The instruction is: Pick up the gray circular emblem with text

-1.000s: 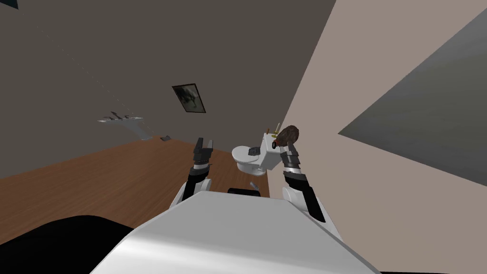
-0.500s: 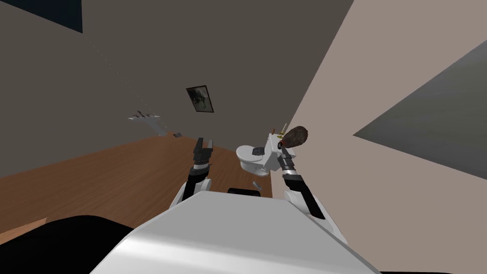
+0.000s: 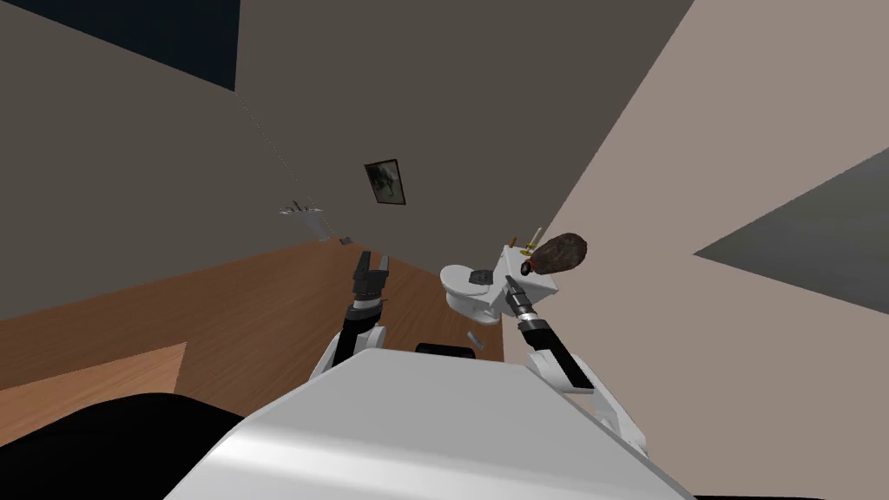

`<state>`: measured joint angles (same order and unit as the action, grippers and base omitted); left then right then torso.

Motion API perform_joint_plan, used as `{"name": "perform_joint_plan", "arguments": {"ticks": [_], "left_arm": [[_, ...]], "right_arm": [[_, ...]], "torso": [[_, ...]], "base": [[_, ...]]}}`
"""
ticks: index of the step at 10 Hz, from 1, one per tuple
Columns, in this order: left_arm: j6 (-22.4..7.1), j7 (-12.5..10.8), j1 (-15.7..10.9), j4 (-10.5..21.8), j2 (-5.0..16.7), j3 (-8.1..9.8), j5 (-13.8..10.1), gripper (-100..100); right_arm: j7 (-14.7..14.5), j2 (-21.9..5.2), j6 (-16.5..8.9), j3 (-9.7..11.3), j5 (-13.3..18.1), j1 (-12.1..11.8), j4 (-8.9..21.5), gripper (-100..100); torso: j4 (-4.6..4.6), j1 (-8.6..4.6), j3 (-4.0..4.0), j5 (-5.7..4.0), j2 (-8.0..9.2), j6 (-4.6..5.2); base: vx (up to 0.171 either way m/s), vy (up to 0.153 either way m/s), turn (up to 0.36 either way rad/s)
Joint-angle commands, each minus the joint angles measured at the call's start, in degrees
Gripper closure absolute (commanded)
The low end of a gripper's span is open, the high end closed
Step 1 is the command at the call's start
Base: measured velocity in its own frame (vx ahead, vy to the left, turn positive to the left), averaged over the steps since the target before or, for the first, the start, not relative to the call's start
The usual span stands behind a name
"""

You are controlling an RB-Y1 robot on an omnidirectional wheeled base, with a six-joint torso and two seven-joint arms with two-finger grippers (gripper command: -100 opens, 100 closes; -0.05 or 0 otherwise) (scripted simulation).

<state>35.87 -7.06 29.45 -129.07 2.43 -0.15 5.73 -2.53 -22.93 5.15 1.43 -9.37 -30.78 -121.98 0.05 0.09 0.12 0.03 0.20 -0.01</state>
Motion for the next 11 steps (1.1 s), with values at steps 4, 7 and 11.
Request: {"name": "perform_joint_plan", "arguments": {"ticks": [4, 7, 11], "left_arm": [[0.0, 0.0, 0.0, 0.0, 0.0, 0.00, 0.0, 0], [0.0, 0.0, 0.0, 0.0, 0.0, 0.00, 0.0, 0], [0.0, 0.0, 0.0, 0.0, 0.0, 0.01, 0.0, 0]], "right_arm": [[0.8, -8.1, -6.6, 1.3, -1.4, -0.5, 6.1, -100], [1.4, -13.3, -10.5, 1.6, -2.3, -0.7, 9.4, -100], [2.0, -18.6, -14.2, 1.8, -3.0, -0.8, 12.6, -100]], "torso": [[0.01, 0.03, 0.04, 0.00, 0.08, 0.01], [0.00, 0.00, -0.01, 0.00, -0.02, 0.02], [-0.01, -0.13, -0.05, -0.03, -0.09, 0.03]], "base": [[-0.062, 0.054, 0.237], [-0.031, 0.044, 0.180], [-0.021, 0.024, 0.117]]}}
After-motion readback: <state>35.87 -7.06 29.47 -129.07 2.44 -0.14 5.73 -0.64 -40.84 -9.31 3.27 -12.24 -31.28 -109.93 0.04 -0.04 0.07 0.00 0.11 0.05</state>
